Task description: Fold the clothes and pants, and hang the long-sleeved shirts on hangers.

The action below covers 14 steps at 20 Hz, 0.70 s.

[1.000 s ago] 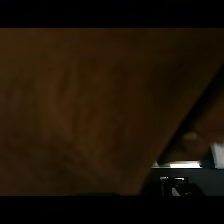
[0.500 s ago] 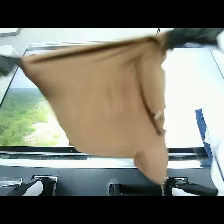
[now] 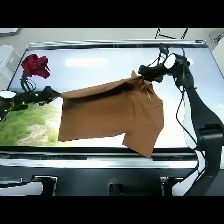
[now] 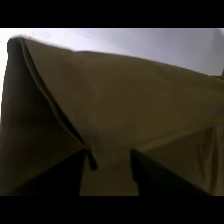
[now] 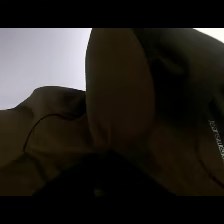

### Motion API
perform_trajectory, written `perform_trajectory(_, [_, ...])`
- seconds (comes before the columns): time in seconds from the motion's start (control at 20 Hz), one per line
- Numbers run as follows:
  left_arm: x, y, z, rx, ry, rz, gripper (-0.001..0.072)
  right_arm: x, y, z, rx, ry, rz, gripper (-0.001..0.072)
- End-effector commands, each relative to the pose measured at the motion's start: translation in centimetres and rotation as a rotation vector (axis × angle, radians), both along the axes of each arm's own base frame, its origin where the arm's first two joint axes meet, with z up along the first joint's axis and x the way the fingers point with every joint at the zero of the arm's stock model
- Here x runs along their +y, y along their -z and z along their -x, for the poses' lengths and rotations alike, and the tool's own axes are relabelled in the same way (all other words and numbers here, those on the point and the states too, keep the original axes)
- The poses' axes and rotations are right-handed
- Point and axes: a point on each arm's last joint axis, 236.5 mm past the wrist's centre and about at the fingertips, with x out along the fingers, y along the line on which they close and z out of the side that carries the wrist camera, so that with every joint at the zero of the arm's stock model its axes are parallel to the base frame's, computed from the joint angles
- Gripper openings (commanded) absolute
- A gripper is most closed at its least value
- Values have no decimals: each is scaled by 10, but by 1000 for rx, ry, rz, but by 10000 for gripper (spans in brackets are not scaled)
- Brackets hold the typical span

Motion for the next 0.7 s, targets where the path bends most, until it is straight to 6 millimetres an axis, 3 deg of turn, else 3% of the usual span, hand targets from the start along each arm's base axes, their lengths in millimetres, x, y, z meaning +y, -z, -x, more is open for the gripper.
perform_trajectory(0.0, [-4, 2, 11, 52, 66, 36, 475, -22, -3, 10, 74, 25, -34, 514])
perform_trajectory(0.1, [26, -1, 38, 170, 101, 17, 518, -84, -19, 33, 121, 15, 34, 555])
perform_trajectory(0.2, [69, 20, 87, 416, 55, -38, 516, -158, -15, 86, 311, 81, 56, 552])
perform_trajectory(0.3, [83, 42, 138, 590, 93, -45, 507, -198, 0, 149, 525, 98, 13, 552])
perform_trajectory(0.35, [77, 53, 156, 644, 114, -13, 506, -208, 8, 174, 602, 108, -16, 552])
perform_trajectory(0.45, [58, 76, 189, 721, 171, 32, 463, -211, 25, 208, 664, 119, -49, 553])
perform_trajectory(0.55, [43, 94, 211, 753, 221, 53, 451, -206, 38, 224, 666, 108, -52, 553])
perform_trajectory(0.65, [31, 104, 219, 753, 235, 73, 448, -200, 47, 231, 669, 97, -62, 553])
